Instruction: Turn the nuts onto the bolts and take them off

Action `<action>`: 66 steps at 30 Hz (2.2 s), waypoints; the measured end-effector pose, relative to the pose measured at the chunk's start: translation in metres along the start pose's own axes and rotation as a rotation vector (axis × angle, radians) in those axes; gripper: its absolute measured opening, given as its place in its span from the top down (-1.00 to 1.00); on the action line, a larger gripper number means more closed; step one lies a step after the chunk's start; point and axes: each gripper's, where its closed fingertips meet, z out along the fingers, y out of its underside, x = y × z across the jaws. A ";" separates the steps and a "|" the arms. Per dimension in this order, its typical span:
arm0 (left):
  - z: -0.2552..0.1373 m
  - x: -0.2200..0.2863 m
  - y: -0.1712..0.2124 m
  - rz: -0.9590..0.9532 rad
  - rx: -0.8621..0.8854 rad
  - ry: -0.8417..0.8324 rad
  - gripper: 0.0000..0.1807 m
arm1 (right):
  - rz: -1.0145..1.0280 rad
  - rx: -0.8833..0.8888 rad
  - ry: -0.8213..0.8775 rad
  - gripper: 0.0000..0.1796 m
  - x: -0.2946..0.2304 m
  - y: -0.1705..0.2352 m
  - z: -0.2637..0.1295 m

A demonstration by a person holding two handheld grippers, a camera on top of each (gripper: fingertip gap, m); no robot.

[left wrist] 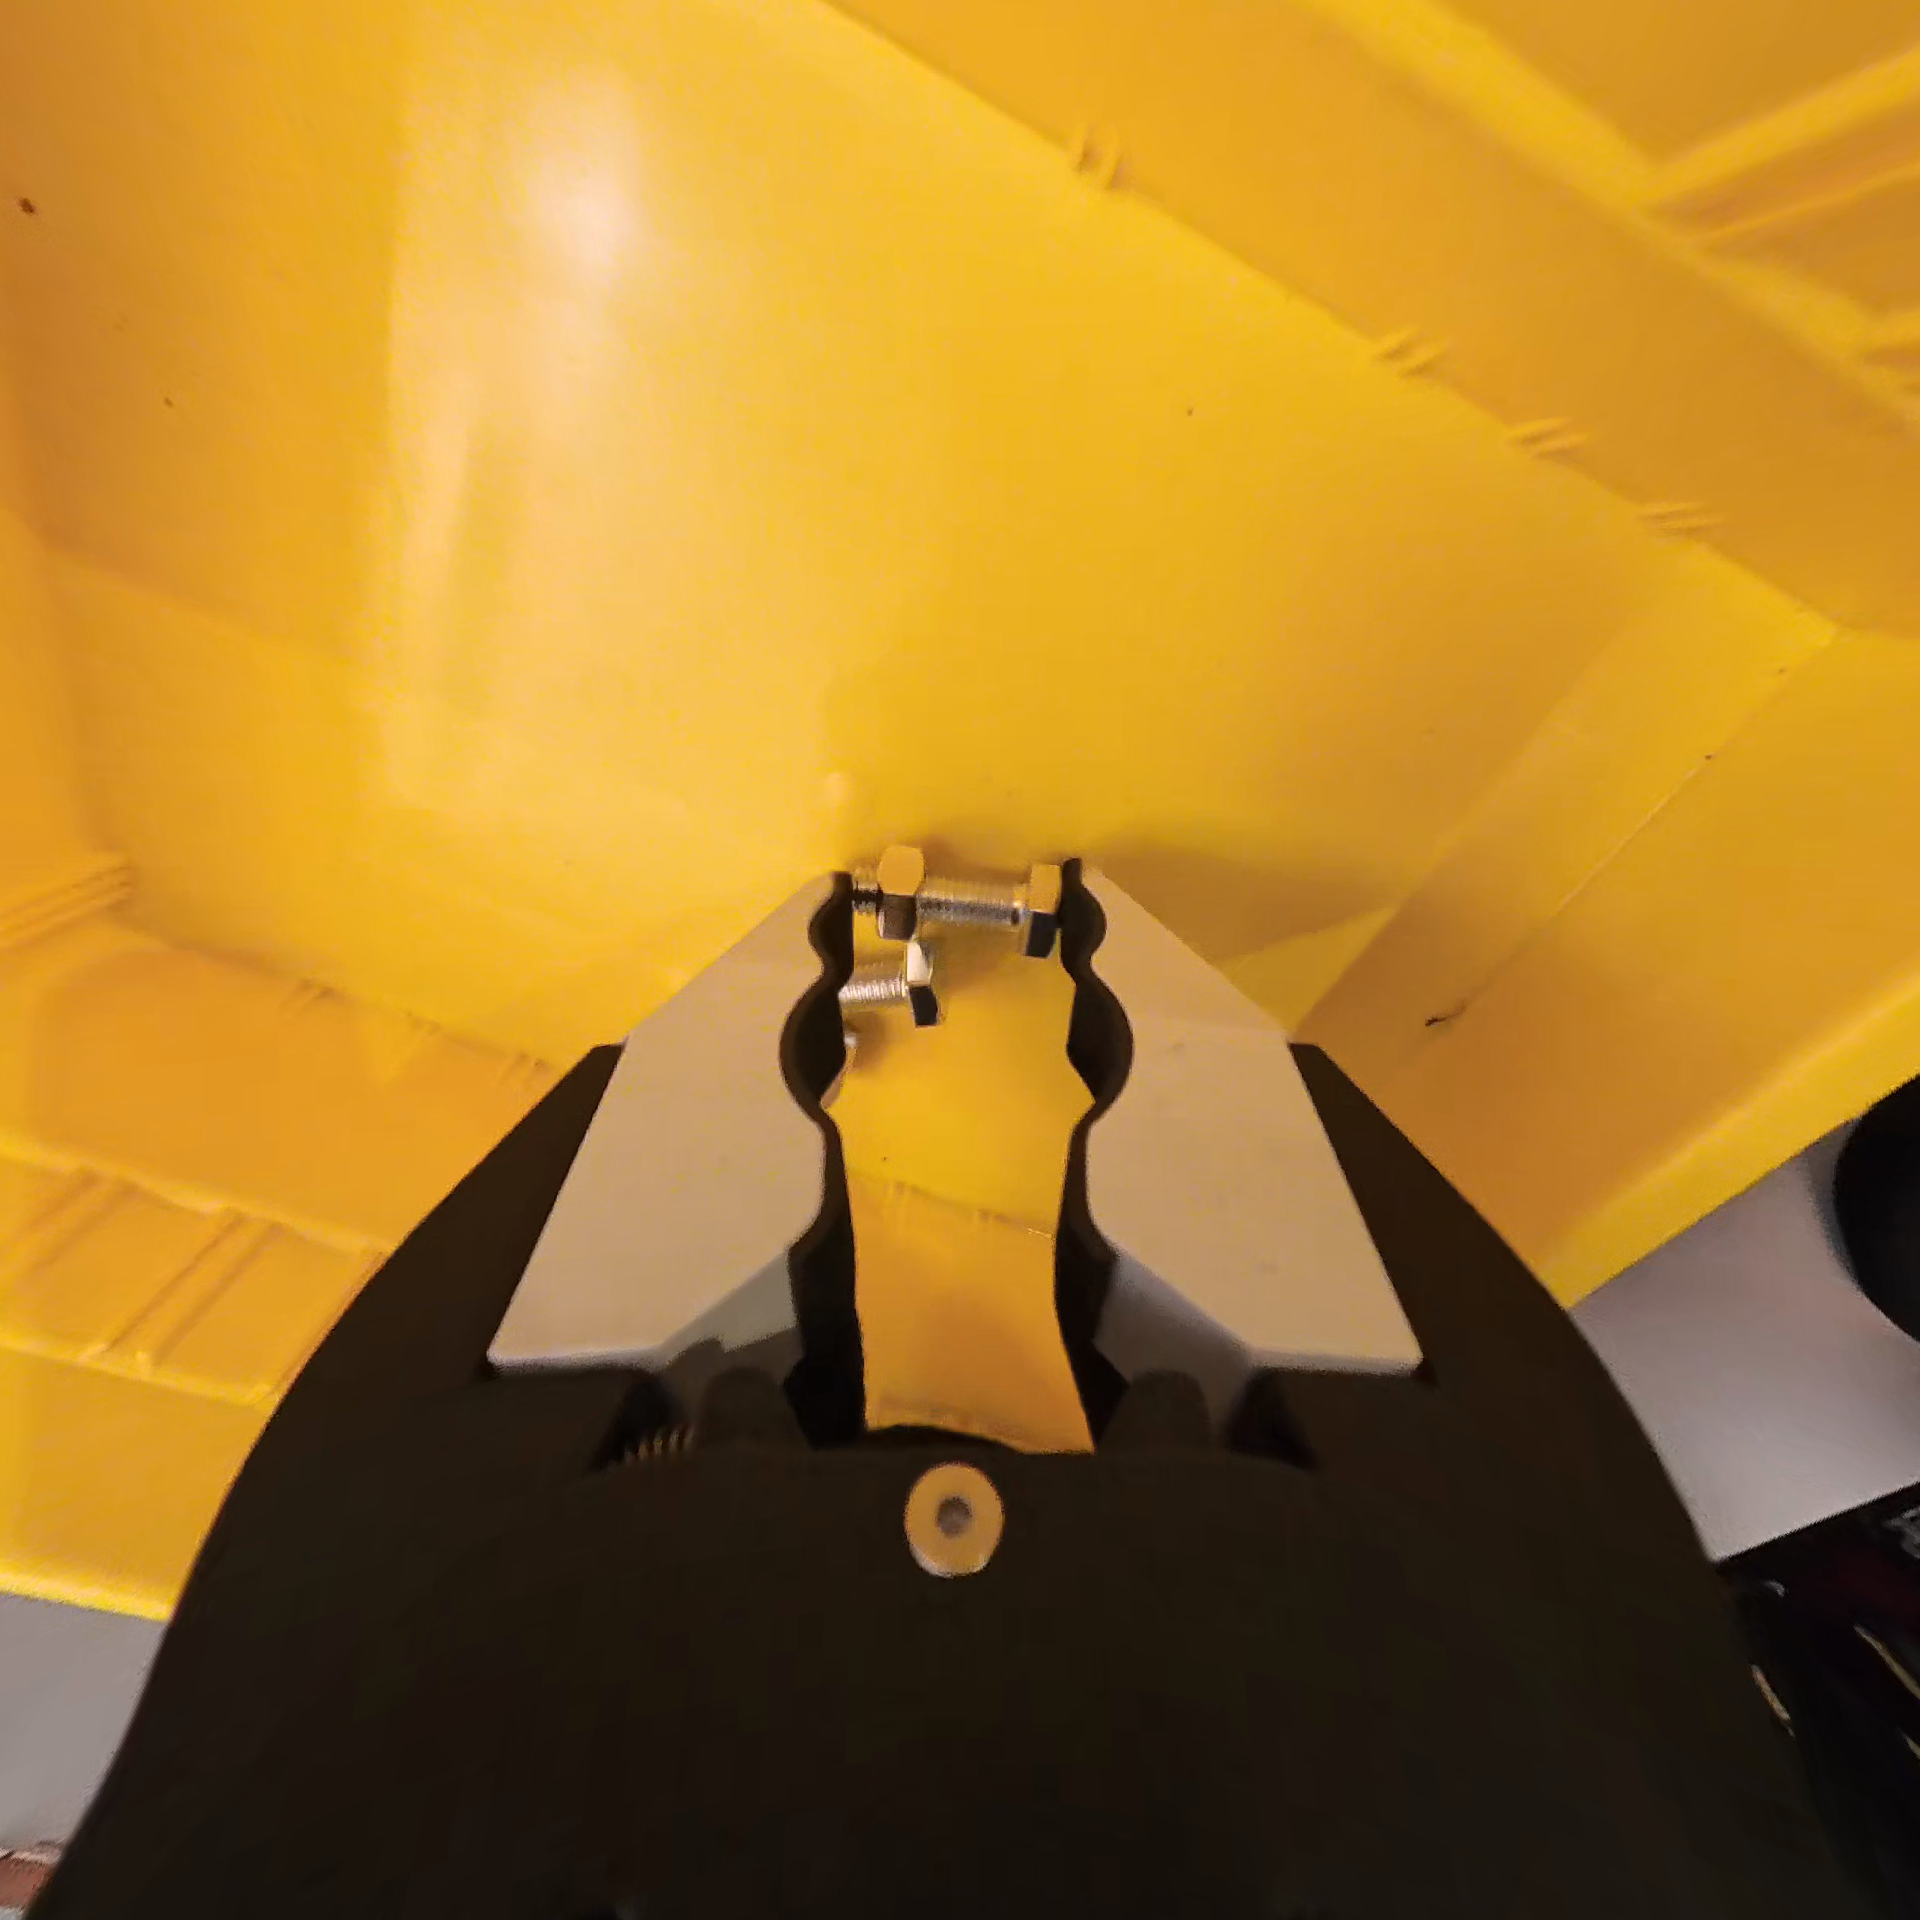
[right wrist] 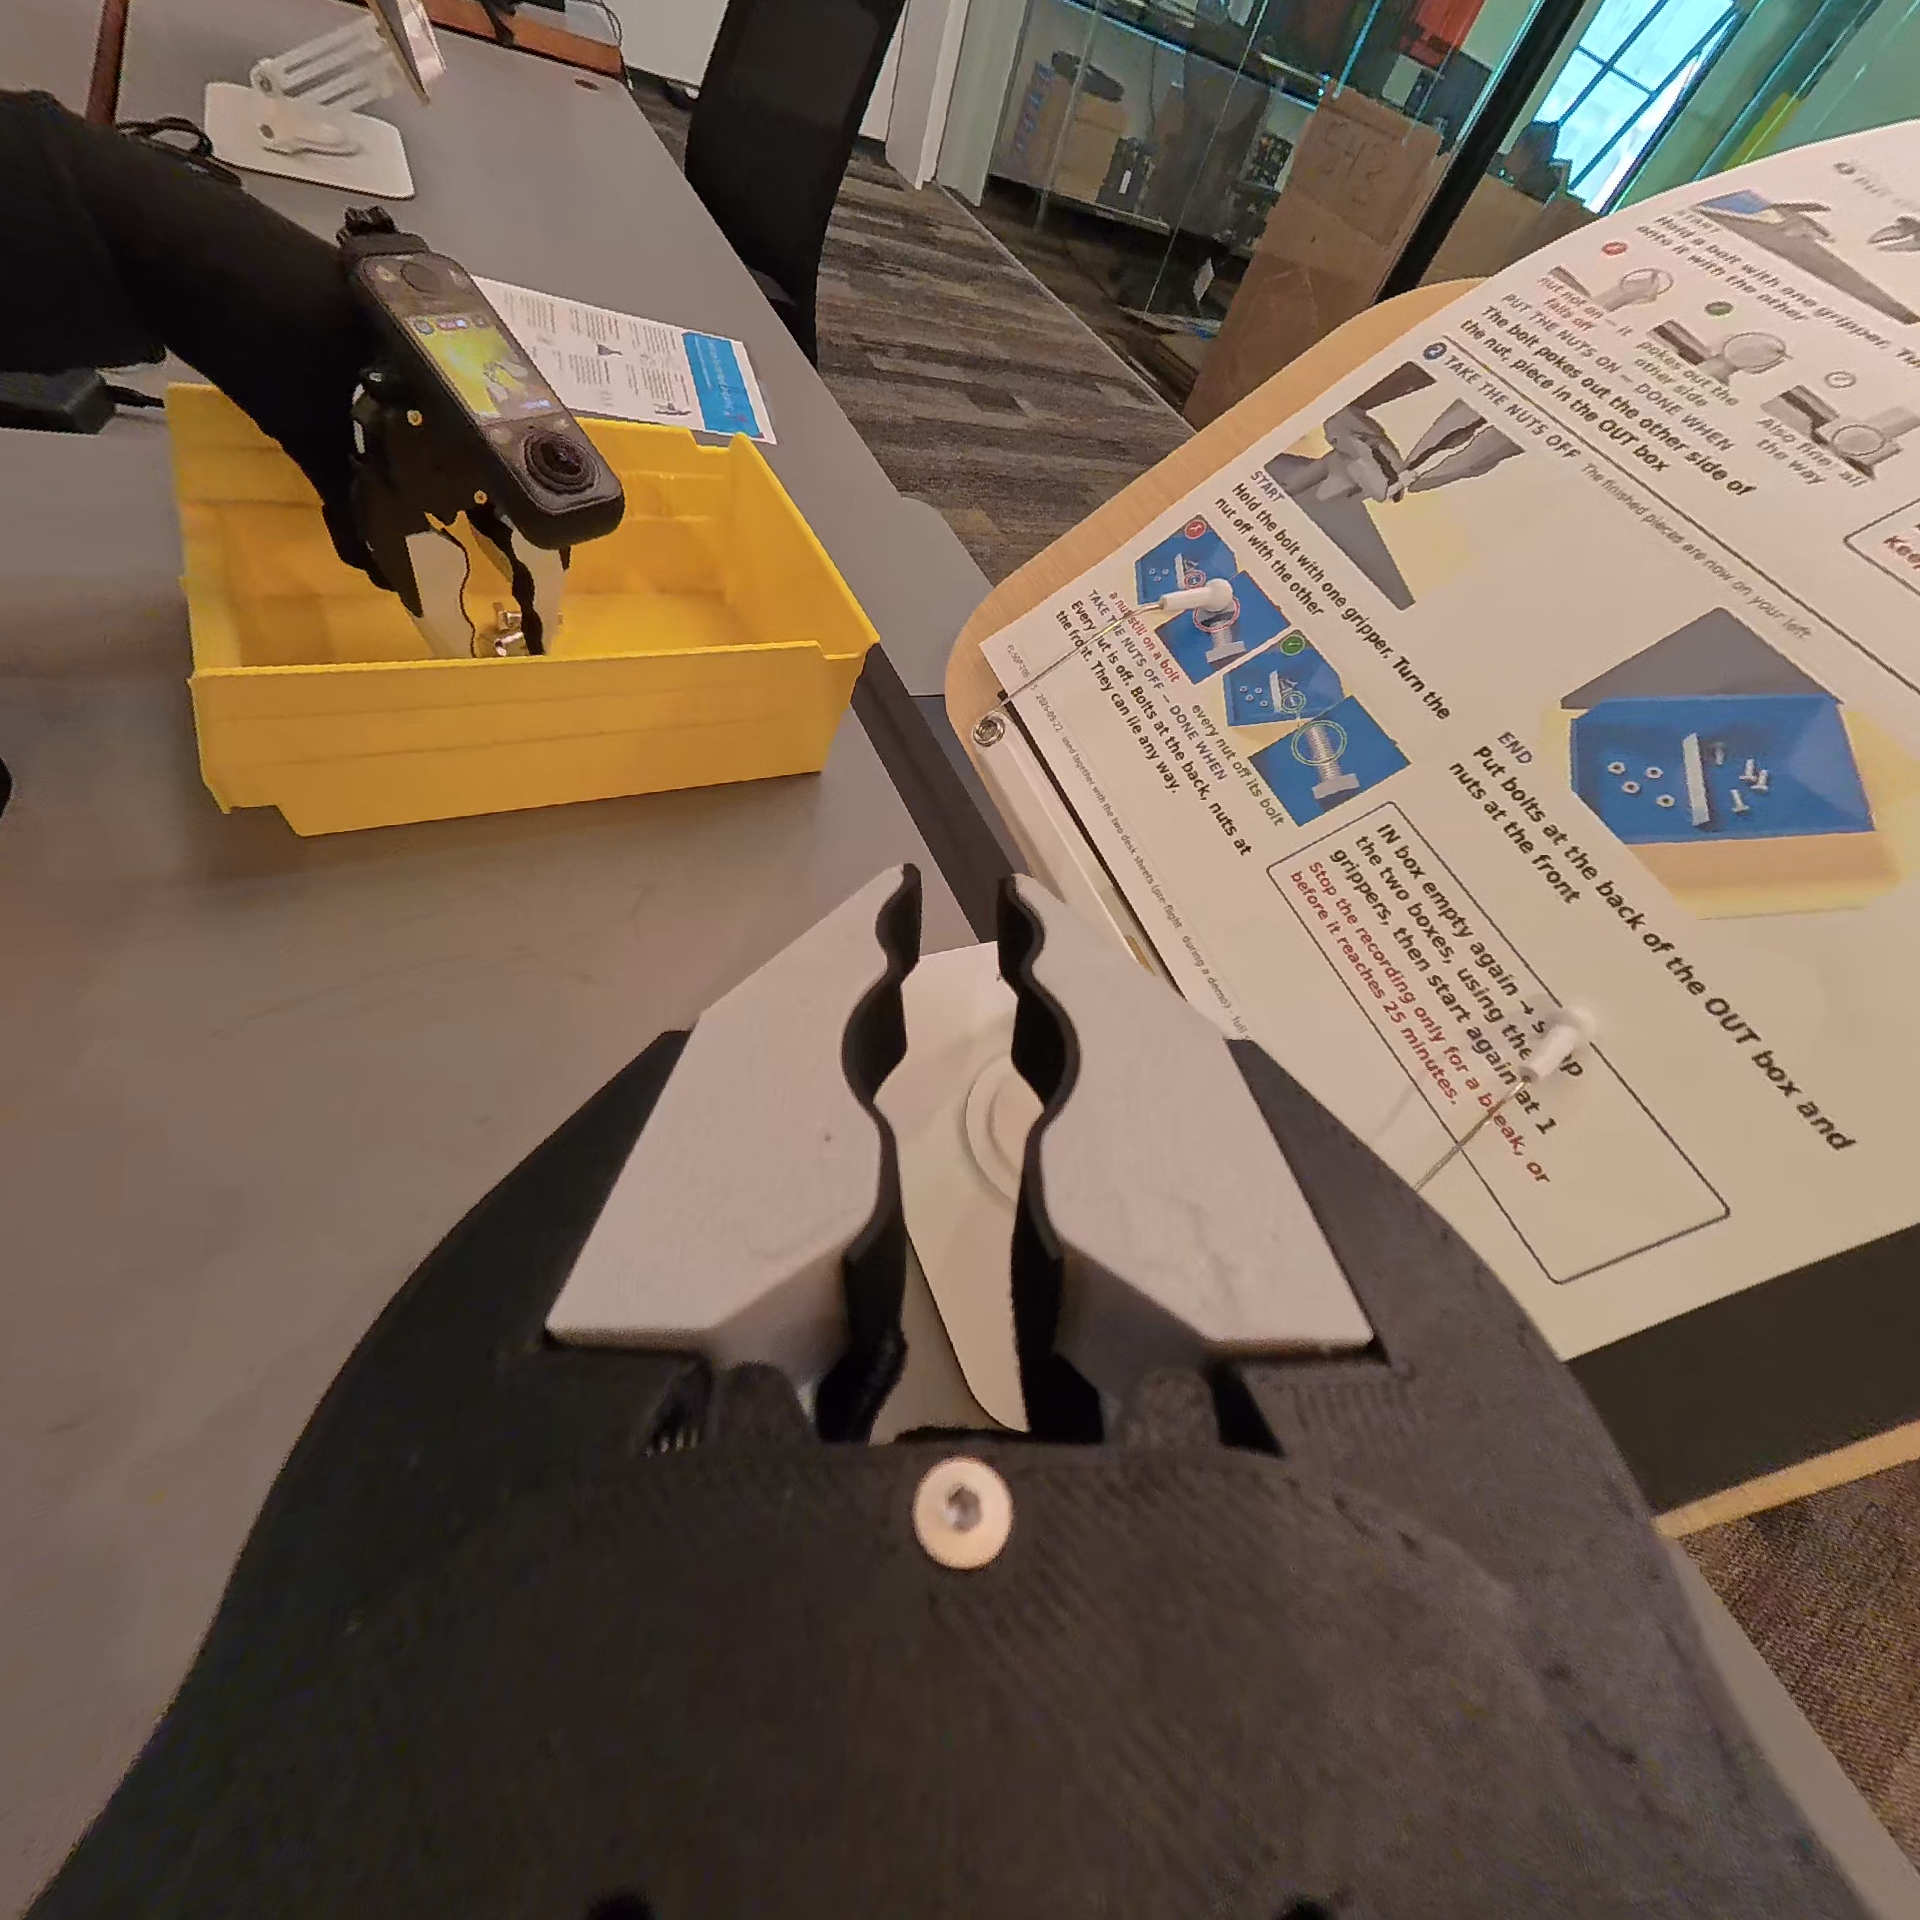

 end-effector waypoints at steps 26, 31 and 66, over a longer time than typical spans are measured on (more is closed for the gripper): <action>-0.165 -0.012 -0.088 -0.001 0.584 -0.730 0.58 | 0.090 0.037 -0.196 0.75 -0.047 -0.012 0.035; -0.187 0.022 -0.133 0.139 0.661 -0.759 0.58 | 0.157 0.073 -0.281 0.70 -0.061 -0.017 0.041; -0.218 0.125 -0.224 0.473 0.905 -0.810 0.58 | 0.622 0.410 -0.911 0.82 -0.129 -0.050 0.056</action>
